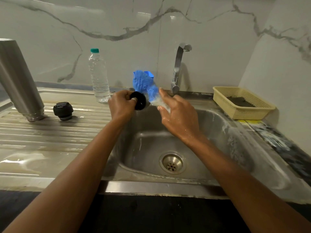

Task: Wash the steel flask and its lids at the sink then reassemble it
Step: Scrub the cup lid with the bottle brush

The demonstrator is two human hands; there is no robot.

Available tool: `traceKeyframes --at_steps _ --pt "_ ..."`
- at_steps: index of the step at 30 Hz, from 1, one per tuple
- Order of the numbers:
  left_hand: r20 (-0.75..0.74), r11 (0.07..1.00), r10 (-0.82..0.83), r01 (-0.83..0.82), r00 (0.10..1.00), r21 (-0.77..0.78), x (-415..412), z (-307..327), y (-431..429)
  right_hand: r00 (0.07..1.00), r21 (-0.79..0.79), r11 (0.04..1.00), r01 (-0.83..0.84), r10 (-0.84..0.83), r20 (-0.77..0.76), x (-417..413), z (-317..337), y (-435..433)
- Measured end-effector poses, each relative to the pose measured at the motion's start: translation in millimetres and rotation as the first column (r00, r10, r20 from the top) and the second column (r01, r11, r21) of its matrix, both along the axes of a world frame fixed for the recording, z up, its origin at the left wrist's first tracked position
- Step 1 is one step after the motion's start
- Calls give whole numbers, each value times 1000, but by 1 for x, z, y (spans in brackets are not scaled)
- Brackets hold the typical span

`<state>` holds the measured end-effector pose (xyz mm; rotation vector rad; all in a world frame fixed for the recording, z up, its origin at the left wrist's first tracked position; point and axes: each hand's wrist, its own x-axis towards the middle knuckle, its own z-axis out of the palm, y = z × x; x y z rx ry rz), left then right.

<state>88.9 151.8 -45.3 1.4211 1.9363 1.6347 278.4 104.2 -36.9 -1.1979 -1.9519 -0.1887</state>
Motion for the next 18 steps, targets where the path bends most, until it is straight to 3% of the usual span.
traceKeyframes --at_steps 7,15,18 --pt "-150 998 43 -36 988 50 6 4 -5 995 -8 999 50 -49 89 -3 1 -5" --pt "88 980 197 -200 976 25 -7 9 -6 988 -102 989 105 -92 125 10 -7 -1" --pt "137 982 183 -187 973 15 -5 13 -9 995 -170 981 94 -88 47 12 -10 2"
